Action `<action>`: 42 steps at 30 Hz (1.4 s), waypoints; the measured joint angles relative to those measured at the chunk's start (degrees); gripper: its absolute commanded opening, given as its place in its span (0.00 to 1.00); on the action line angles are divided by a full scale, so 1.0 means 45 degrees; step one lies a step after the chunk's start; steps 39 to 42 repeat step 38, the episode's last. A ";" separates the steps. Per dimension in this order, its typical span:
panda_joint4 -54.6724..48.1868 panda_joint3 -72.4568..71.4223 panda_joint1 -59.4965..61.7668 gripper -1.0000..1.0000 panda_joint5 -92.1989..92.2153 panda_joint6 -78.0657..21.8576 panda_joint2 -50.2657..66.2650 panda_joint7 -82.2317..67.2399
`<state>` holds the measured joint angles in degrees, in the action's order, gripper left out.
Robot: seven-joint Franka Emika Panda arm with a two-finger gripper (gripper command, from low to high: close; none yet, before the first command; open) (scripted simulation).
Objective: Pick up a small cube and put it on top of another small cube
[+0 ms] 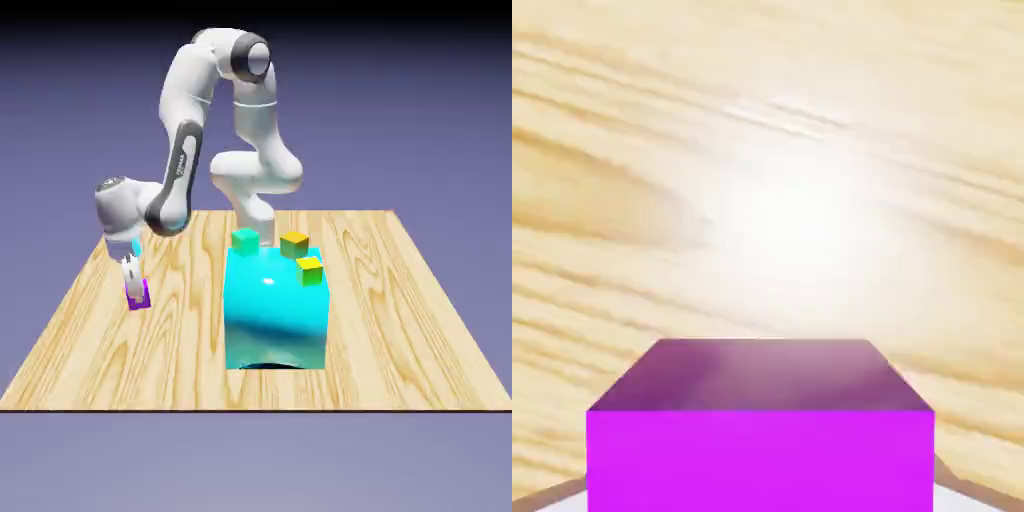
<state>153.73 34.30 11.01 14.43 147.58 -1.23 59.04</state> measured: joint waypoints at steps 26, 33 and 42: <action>0.1511 -0.7505 0.0218 0.00 -0.2044 -1.0015 -1.1997 0.1957; 0.3062 -0.8446 0.0165 0.00 -0.2151 -0.9688 -1.3274 0.2170; 0.3449 -0.8475 0.0141 1.00 -0.2148 -0.9289 -1.3255 0.2177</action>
